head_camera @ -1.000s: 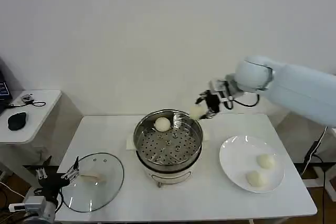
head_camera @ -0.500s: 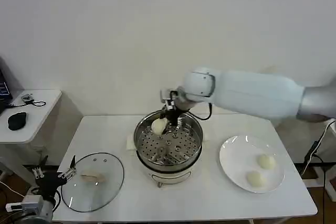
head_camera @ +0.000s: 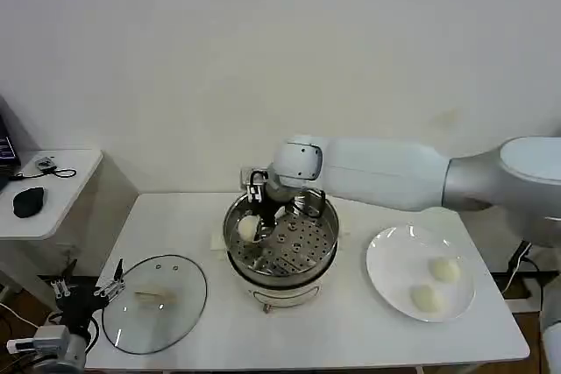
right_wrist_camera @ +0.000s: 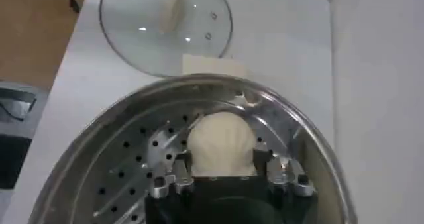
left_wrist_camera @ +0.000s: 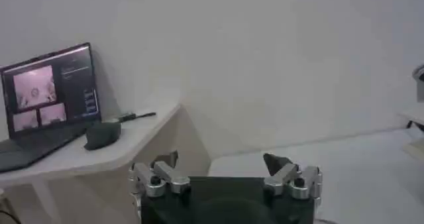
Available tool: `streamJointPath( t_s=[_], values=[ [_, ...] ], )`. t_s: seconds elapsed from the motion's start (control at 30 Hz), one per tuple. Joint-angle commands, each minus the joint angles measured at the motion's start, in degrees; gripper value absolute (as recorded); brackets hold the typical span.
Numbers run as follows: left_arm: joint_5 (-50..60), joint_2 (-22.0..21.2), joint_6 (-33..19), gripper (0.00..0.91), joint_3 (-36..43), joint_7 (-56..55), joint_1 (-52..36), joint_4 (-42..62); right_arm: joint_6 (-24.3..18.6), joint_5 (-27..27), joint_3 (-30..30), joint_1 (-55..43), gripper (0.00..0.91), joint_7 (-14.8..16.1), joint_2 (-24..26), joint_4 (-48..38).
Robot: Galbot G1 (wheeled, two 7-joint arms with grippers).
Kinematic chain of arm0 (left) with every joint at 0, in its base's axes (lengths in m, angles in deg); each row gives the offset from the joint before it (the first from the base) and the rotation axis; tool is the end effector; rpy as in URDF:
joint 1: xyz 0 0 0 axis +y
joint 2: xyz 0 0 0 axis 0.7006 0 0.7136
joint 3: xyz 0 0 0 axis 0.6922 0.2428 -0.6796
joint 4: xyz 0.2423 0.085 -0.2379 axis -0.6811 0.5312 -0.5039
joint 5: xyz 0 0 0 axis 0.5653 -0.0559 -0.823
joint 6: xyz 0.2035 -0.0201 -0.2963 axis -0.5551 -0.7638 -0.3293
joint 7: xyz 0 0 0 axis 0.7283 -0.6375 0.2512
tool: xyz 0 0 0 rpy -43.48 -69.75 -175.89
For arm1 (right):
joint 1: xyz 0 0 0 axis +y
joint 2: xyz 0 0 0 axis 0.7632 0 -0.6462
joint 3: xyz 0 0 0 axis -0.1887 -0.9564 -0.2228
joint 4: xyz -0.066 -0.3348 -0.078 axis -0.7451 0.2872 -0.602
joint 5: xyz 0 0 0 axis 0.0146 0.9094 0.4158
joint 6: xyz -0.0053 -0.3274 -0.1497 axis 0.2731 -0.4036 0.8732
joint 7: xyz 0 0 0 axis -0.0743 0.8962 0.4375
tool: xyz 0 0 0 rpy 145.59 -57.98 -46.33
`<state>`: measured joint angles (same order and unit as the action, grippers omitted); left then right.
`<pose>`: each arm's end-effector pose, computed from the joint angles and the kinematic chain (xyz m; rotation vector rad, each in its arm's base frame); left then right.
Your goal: Take steamed baozi put them in steamer then cover it.
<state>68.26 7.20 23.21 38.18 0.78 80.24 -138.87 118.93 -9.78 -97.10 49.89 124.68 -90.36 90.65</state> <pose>0.1727 0.1589 -0.2776 0.2793 -2.9193 -0.3570 0.5168 0.1926 -0.1058 1.5027 -1.5238 1.2924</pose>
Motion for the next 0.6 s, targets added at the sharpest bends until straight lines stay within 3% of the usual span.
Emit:
streamJointPath(
  t_s=[0.03,0.07,0.1,0.13,0.4,0.6],
  values=[
    [0.1,-0.1,-0.1,0.907,0.1,0.0,0.0,0.1,0.9,0.4,-0.2,1.5,0.695,-0.5,-1.7,-1.6],
    [0.1,-0.2,-0.1,0.907,0.1,0.0,0.0,0.1,1.0,0.4,-0.2,1.6,0.695,-0.5,-1.7,-1.7],
    [0.2,-0.2,-0.1,0.907,0.2,0.0,0.0,0.1,0.9,0.4,-0.2,1.7,0.766,-0.5,-1.7,-1.8],
    [0.2,-0.3,-0.1,0.907,0.2,-0.1,0.0,0.0,1.0,0.4,-0.2,1.9,0.907,-0.5,-1.8,-1.9],
    [0.3,-0.4,-0.1,0.907,0.1,0.0,0.1,-0.4,1.0,1.2,0.7,-0.4,0.907,0.0,-0.5,-0.3],
    [0.3,-0.6,-0.1,0.907,0.3,0.0,0.1,-0.4,0.2,2.2,1.8,-5.3,0.907,0.8,6.5,6.0]
  ],
)
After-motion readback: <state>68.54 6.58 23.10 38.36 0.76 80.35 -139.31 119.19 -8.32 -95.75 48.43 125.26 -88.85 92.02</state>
